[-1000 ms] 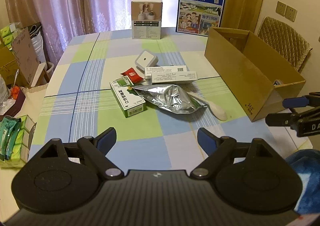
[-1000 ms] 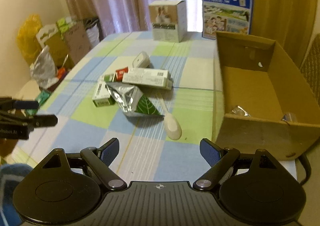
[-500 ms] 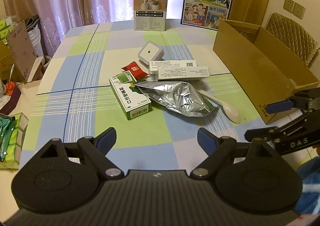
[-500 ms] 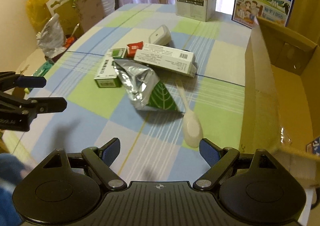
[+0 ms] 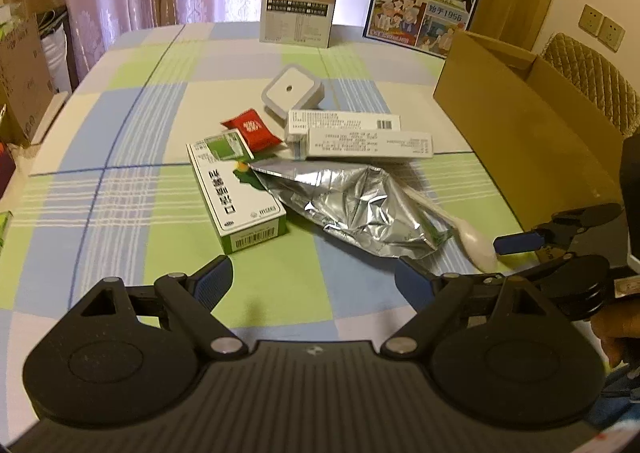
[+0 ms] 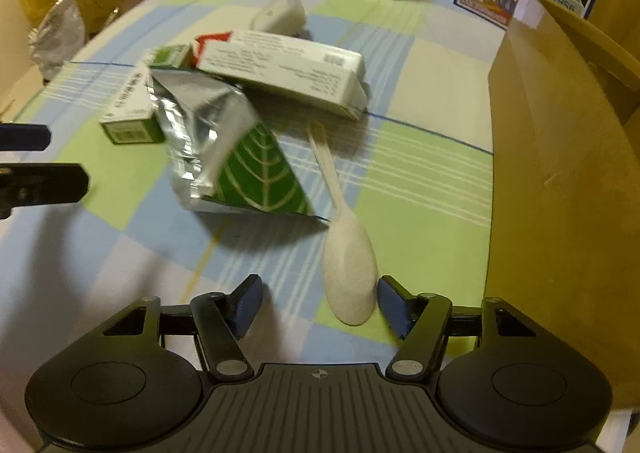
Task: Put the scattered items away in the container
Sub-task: 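Grasp the white plastic spoon by its handle with the right tool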
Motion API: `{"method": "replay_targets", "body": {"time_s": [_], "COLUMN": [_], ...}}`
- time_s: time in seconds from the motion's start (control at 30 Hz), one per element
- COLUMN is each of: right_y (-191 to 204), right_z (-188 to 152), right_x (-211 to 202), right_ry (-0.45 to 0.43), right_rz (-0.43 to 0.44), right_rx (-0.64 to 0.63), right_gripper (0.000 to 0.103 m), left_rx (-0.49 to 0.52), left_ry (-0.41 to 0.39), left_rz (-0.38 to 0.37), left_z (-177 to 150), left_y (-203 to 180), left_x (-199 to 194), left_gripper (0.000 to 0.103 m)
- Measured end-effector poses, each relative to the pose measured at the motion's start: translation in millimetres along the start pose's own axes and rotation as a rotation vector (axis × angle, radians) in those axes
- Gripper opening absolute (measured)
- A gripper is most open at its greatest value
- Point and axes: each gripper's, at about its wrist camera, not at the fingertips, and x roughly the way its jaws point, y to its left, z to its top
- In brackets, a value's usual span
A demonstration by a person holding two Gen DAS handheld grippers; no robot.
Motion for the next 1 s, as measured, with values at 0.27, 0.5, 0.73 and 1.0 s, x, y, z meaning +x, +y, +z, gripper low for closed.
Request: {"method": "replay_targets", "body": {"time_s": [0.27,0.5,0.73,1.0], "right_y": [1.4,27.0,45.0,11.0], "right_z": [8.0,7.3,2.4,5.0], "right_x": [3.1,1.6,0.9,2.4], "right_ry": [-0.035,-0.032,-0.010,-0.035], "right_rz": [0.032,0.121,0.259,0.123], "right_rx": [0.020,-0.039,-0.065,0.047], "right_gripper": [0.025,0.024,0.023,0.006], "left_rx": [-0.074,-0.131,-0.117,-0.109], "left_ry": [0.003,-0.013,-0.015,0.032], "left_rz": [-0.031,-0.024,-0.027,-0.038], "left_z": [-5.2,-5.2,-4.8,-2.9], "left_y": [14.3,23.7,20.3,15.0], "left_x": [9.2,5.1,4.3,18.6], "left_gripper": [0.085,0.085,0.085,0.085]}}
